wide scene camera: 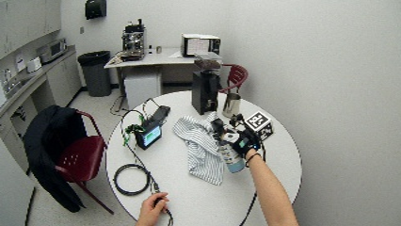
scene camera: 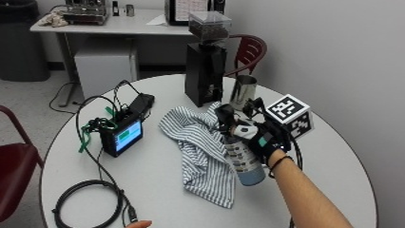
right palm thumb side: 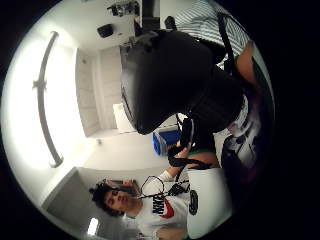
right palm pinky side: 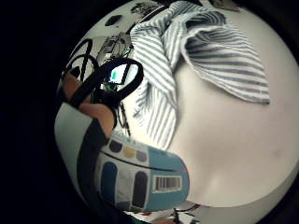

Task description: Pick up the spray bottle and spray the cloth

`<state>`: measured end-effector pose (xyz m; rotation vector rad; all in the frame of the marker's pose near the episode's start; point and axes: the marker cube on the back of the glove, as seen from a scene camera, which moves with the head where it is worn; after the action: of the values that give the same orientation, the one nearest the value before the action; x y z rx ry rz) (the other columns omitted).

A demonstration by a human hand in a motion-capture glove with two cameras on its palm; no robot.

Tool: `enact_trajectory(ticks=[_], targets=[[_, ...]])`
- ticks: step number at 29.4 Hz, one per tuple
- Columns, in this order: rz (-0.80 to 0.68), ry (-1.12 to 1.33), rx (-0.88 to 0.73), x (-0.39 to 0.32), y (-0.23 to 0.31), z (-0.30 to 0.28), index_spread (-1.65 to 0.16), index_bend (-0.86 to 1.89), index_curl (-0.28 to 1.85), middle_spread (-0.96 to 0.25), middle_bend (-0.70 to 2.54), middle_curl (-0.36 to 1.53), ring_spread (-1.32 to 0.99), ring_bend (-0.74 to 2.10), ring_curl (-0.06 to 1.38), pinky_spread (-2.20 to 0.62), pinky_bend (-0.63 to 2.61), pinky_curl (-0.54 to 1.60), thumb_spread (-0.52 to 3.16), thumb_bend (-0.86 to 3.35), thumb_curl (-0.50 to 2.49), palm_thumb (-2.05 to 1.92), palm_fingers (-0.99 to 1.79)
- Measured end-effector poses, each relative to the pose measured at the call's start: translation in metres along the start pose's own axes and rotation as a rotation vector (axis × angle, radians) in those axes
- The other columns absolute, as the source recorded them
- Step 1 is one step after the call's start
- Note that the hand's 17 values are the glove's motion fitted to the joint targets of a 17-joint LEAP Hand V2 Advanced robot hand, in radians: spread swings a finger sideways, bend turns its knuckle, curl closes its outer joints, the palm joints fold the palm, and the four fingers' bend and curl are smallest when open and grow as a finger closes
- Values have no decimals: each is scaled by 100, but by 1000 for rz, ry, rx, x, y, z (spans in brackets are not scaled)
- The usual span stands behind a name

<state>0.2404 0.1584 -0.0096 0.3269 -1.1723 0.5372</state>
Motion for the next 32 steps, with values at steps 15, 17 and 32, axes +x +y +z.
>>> enact_trajectory(ticks=[15, 17, 32], targets=[[-500, -143, 5, -103, -4, 84, -18, 14, 34, -6, 41, 46, -9, 61, 42, -2, 33, 37, 85, -3, 56, 86, 117], [-518, -152, -25, -100, -6, 102, -19, 14, 34, -6, 40, 46, -9, 60, 42, -2, 32, 37, 85, -3, 56, 86, 117], [-514, -209, -86, -40, -13, 168, -21, 14, 35, -7, 38, 45, -9, 57, 41, -2, 29, 36, 90, -3, 52, 83, 116]])
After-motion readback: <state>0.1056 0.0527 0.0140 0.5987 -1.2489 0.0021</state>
